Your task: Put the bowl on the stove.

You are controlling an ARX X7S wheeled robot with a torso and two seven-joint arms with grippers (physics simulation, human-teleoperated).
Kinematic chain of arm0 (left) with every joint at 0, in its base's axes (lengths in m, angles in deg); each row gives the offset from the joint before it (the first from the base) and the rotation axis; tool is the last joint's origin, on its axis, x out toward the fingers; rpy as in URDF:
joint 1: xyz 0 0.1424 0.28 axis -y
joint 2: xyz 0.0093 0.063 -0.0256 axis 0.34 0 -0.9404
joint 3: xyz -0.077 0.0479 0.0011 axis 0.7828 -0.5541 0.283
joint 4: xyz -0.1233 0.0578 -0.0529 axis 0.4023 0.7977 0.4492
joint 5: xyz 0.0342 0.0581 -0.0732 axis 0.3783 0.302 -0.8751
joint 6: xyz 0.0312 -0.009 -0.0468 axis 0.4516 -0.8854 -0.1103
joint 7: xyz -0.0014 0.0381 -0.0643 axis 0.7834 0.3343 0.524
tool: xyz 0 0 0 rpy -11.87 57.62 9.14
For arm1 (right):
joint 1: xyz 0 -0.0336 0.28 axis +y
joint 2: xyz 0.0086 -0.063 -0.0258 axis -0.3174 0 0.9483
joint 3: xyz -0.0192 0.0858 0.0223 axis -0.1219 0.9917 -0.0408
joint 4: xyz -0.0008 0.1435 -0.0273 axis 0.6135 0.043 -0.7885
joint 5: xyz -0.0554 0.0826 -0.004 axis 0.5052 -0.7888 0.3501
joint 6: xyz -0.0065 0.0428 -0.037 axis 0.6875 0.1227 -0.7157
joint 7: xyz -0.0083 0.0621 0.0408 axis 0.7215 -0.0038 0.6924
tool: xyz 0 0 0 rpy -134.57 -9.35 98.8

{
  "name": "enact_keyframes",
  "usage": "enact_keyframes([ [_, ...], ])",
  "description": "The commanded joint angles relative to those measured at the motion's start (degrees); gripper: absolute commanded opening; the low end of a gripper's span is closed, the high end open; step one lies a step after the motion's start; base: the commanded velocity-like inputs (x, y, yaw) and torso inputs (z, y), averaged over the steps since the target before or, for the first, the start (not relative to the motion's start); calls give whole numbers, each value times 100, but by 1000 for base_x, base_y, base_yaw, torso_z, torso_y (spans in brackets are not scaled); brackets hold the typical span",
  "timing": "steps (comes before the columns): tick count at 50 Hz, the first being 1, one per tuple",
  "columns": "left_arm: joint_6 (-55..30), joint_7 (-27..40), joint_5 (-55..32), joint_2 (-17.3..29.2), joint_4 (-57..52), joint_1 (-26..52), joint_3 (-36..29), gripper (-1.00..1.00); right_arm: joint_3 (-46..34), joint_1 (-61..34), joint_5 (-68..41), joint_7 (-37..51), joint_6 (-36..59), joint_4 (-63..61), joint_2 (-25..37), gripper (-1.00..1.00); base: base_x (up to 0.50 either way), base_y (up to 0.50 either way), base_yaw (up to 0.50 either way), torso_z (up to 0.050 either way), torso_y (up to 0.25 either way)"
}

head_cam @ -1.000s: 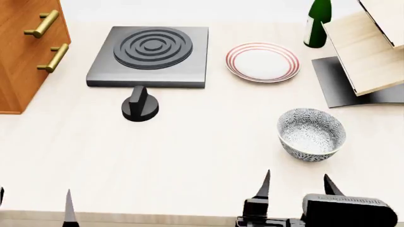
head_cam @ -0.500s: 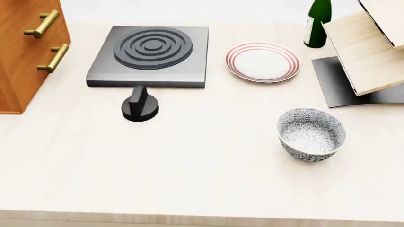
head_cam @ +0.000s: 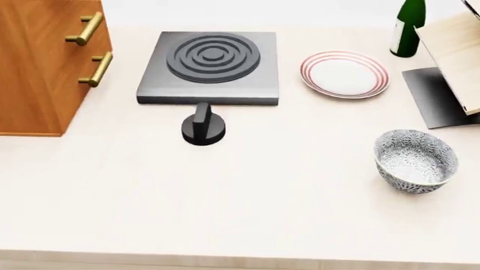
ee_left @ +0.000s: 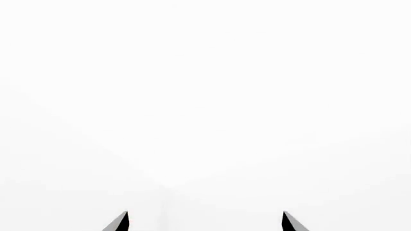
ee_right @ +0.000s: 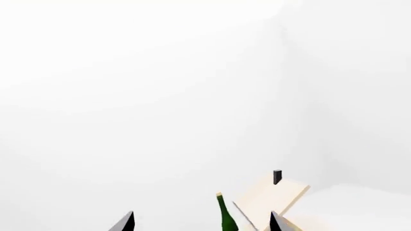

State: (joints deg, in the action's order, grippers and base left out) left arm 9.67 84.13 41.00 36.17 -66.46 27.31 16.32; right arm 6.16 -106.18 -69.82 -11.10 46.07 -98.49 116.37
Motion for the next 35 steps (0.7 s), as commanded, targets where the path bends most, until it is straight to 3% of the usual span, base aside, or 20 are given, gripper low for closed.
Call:
enact_keyframes([
  [1,232,168,-153,271,-36,-214,187,100,115,242,108,-204,-257,11,-170,100,0,500,0,0,0],
  [21,155,256,-262,467,-36,-214,226,100,-117,315,219,-77,-508,25,-243,100,0,494,0,0,0],
  [35,138,310,-268,569,-36,-213,220,100,-152,526,164,-195,-609,-17,-274,100,0,31,0,0,0],
])
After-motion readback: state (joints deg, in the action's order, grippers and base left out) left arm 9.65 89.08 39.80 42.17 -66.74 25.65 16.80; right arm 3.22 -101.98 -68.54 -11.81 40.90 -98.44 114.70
